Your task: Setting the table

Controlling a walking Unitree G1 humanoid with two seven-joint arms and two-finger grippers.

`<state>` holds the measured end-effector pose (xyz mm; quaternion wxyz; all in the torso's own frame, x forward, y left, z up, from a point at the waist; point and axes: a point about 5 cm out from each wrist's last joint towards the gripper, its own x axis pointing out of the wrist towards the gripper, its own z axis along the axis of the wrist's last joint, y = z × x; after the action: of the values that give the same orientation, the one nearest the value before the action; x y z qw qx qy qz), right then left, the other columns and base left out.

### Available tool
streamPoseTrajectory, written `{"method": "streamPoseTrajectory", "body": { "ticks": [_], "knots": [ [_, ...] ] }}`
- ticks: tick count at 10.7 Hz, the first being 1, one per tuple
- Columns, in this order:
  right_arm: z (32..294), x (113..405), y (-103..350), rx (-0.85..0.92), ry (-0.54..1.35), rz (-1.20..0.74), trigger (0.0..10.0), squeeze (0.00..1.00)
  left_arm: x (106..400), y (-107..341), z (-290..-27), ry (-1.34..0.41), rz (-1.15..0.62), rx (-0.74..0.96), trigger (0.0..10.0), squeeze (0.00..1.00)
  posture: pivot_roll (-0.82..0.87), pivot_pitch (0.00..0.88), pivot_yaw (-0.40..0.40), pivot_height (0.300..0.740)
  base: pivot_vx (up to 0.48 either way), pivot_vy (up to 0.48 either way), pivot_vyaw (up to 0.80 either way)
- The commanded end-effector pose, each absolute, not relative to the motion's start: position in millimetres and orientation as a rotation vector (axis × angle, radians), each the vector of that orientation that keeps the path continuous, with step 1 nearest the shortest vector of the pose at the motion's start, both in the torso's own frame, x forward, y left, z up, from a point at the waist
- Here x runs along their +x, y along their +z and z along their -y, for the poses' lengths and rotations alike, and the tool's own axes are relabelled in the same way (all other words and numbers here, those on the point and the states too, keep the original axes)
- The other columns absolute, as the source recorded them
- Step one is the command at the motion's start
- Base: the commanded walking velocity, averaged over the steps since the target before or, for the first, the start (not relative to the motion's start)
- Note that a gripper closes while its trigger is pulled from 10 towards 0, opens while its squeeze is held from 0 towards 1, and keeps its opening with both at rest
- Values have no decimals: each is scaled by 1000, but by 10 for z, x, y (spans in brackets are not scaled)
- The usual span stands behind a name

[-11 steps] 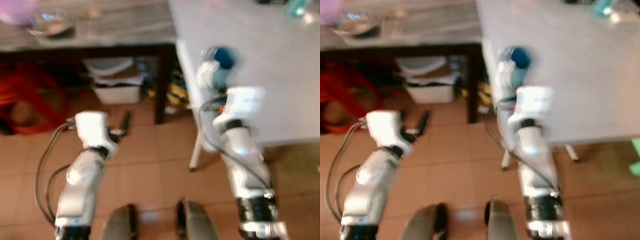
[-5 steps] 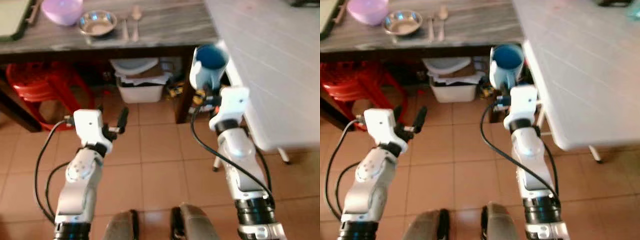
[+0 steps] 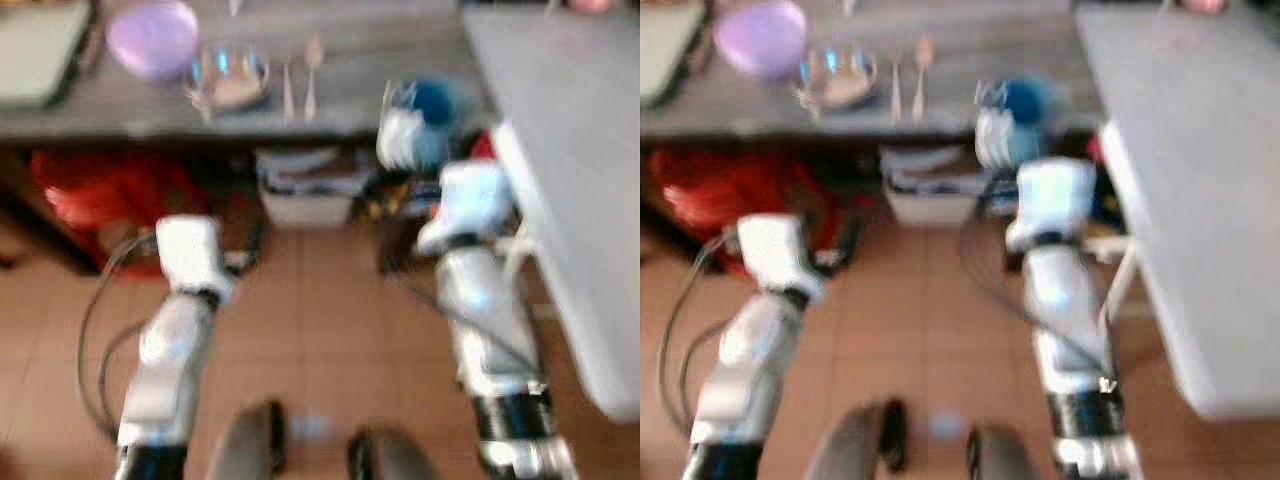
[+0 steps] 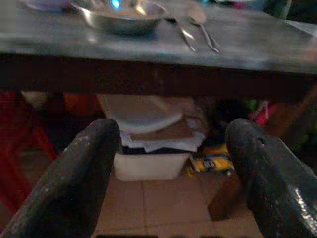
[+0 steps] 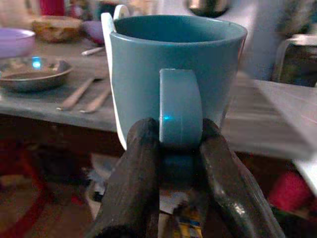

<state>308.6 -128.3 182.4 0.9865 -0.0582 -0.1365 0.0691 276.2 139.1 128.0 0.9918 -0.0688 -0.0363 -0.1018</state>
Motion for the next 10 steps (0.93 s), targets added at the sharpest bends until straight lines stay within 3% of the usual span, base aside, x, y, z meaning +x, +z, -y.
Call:
{"method": "streamPoseTrajectory", "body": {
  "ticks": [1, 3, 9, 10],
  "knots": [
    [1364, 3061, 1910, -138, 120, 322, 10000, 0, 2745, 1283, -1336, -215, 75, -146, 10000, 0, -56, 204, 9, 740, 480, 0, 606],
    [1366, 3057, 1901, -141, 110, 319, 10000, 0, 2752, 1304, -1331, -216, 82, -147, 10000, 0, -57, 207, 10, 740, 480, 0, 609],
    [1366, 3078, 2041, -194, 102, 391, 10000, 0, 2767, 1433, -1351, -192, 130, -180, 10000, 0, -57, 212, 7, 740, 472, 0, 0],
    [1373, 3091, 2094, -206, 99, 412, 10000, 0, 2777, 1485, -1381, -174, 157, -169, 10000, 0, -55, 215, 4, 740, 0, 0, 0]
  ]
}}
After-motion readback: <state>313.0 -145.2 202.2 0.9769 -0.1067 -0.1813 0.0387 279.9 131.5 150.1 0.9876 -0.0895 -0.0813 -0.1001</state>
